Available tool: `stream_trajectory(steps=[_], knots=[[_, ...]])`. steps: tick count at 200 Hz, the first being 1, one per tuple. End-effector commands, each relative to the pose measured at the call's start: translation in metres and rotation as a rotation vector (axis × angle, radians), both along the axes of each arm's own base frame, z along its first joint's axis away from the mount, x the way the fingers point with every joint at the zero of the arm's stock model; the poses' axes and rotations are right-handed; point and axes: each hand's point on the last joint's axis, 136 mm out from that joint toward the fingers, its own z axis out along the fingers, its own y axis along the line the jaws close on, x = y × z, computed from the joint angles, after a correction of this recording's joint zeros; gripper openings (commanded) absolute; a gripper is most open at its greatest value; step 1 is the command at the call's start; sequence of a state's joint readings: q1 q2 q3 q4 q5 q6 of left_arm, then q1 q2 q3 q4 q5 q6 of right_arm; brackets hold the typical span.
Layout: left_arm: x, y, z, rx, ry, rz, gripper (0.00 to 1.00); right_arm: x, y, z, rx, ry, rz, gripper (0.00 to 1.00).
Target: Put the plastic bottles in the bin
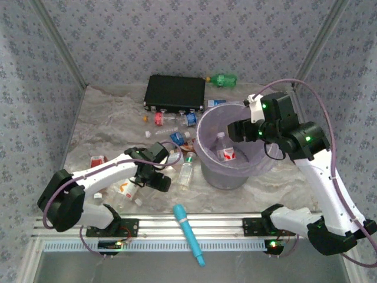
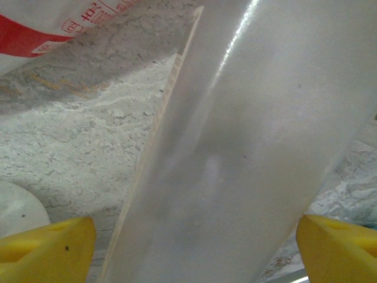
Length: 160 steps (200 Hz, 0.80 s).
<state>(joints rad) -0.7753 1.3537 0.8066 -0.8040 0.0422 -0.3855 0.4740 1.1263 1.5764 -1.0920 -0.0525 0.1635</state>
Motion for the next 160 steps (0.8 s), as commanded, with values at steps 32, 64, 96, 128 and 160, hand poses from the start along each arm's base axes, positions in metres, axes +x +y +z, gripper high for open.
stream_trajectory(steps=[32,64,96,128,160], knots=[[0.009,-0.004,0.004,0.020,-0.029,-0.026,0.71,0.000,-0.004,0.003,0.010,-0.012,0.008,0.79],[0.015,-0.006,0.016,0.015,-0.055,-0.033,0.66,0.001,-0.004,0.011,0.018,-0.026,0.013,0.79],[0.025,-0.010,0.043,-0.013,-0.115,-0.033,0.64,0.003,0.002,0.024,0.047,-0.048,0.040,0.78],[0.040,-0.008,0.080,-0.046,-0.219,-0.014,0.60,0.004,0.019,0.046,0.124,-0.073,0.107,0.77],[0.060,-0.003,0.121,-0.151,-0.360,0.059,0.57,0.006,0.047,0.065,0.206,-0.081,0.191,0.76]])
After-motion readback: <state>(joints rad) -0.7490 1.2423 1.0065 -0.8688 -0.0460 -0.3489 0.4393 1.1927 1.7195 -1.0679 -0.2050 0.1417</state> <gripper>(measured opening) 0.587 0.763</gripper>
